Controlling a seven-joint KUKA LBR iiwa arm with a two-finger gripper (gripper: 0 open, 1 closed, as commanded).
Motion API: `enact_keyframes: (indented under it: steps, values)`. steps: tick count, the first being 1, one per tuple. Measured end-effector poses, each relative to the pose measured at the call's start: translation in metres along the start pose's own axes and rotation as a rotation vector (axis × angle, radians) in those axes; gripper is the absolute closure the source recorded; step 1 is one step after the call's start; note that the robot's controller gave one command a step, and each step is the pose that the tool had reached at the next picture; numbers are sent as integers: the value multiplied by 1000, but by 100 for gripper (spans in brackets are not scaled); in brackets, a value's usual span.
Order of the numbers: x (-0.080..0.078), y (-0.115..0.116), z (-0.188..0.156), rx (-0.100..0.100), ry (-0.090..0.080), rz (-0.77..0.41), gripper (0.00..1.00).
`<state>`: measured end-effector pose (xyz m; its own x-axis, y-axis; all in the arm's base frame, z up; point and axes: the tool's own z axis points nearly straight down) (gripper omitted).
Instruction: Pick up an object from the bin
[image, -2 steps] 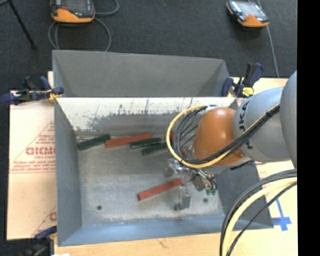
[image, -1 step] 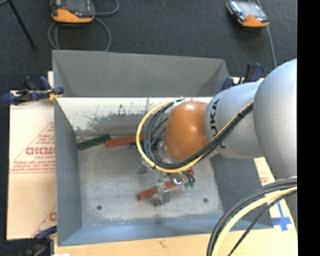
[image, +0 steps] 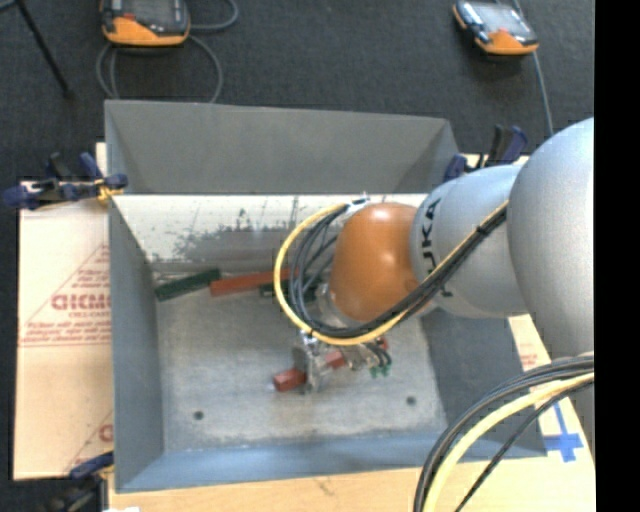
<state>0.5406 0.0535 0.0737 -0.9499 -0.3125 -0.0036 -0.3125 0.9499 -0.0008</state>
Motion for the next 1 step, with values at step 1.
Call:
enact_keyframes:
  steps: [1]
  values:
    - [38, -35, -139, 3, -6, 100, 100]
